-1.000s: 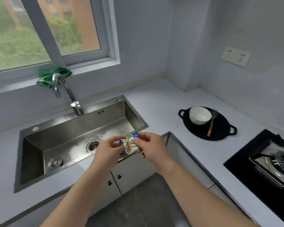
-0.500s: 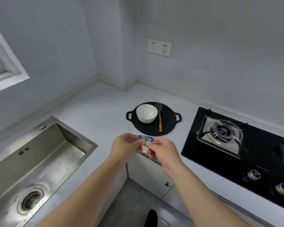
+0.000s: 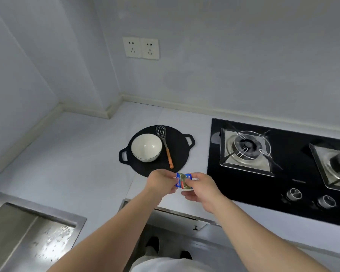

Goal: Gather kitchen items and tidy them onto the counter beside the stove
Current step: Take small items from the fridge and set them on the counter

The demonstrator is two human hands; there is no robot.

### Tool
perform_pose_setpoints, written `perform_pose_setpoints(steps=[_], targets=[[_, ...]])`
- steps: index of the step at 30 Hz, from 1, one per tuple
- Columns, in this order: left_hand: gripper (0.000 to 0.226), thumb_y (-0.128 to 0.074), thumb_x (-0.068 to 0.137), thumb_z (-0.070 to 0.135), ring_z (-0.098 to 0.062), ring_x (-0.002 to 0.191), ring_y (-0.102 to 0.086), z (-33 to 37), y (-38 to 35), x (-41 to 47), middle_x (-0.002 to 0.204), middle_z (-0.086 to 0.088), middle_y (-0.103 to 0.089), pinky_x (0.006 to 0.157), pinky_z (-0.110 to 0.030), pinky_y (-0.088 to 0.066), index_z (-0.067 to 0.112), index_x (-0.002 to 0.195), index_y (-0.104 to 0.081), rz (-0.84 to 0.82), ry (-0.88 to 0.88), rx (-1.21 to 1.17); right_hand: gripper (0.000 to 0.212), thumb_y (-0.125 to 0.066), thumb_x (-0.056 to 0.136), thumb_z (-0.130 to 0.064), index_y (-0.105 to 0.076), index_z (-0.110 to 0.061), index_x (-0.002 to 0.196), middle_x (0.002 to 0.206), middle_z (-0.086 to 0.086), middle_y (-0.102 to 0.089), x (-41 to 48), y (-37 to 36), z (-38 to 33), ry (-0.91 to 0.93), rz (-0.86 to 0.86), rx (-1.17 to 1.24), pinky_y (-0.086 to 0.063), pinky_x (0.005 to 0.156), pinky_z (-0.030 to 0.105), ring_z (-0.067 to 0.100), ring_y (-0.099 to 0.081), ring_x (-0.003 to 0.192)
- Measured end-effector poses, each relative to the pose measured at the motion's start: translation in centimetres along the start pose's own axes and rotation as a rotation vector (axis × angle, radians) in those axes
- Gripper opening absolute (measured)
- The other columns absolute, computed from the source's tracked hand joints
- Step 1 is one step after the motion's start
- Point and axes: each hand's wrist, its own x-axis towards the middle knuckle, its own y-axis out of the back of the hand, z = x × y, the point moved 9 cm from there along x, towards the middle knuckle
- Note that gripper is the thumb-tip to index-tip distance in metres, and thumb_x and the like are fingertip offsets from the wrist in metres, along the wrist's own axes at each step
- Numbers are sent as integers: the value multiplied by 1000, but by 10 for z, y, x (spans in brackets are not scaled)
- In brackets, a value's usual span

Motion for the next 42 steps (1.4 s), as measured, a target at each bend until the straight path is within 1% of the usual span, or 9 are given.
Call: perform_pose_setpoints(steps=[4,13,17,21,26,30,32,36,42], targets=[[15,-72,88,10,-22,87,-72,-1,-19,23,101,-15,-72,83,-34,-60,8,103,-72,-163,7,35,21,-63,96,-12,-62,-13,116,101,15,-71,21,12,20,-62,105,152,-60,65,31,27,-74,83],[24,-59,94,1,-31,94,-69,13,-29,50,115,-15,-68,86,-38,-57,9,116,-65,-419,-58,149,7,-67,92,-9,-63,-7,97,94,16,-70,47,24,26,-110,291,193,-58,62,32,26,-67,77],[30,-56,95,-1,-26,82,-65,9,-13,69,107,-13,-68,72,-30,-55,1,124,-63,-376,-51,201,23,-67,90,-13,-52,-21,106,105,8,-61,66,32,17,-104,454,28,-52,48,24,29,-69,90],[34,-46,101,-3,-34,109,-63,6,-3,73,109,-12,-65,84,-29,-56,-2,134,-53,-442,-25,318,23,-64,88,-22,-56,-21,110,104,7,-65,91,34,9,-69,518,-135,-61,75,41,28,-69,88],[31,-55,98,1,-16,77,-67,11,10,85,93,-3,-66,59,-16,-53,3,128,-61,-373,-41,283,37,-63,91,-27,-57,-16,126,121,14,-57,107,36,3,-42,504,-447,-44,71,25,22,-53,86],[34,-50,100,1,-19,82,-66,12,5,86,96,-4,-64,53,-12,-51,2,133,-57,-398,-38,298,45,-63,94,-26,-49,-12,134,128,16,-46,105,44,7,-6,510,-531,-46,81,31,32,-58,95],[36,-45,102,0,-27,98,-66,13,0,84,111,-10,-65,59,-13,-52,0,138,-52,-431,-35,326,44,-59,96,-26,-46,-16,137,129,13,-43,101,46,6,26,518,-608,-47,78,34,34,-59,94],[40,-38,104,-2,-41,128,-52,12,-8,81,138,-21,-54,97,-35,-47,-3,144,-43,-468,-20,362,44,-55,96,-32,-44,-22,137,128,8,-41,92,49,1,74,545,-746,-47,68,33,31,-60,85],[26,-54,95,0,-36,111,-65,10,-6,87,122,-20,-66,89,-41,-56,-1,120,-63,-359,-70,310,63,-59,88,-24,-37,-37,146,128,2,-38,89,38,3,100,368,-1016,-51,72,32,24,-56,102]])
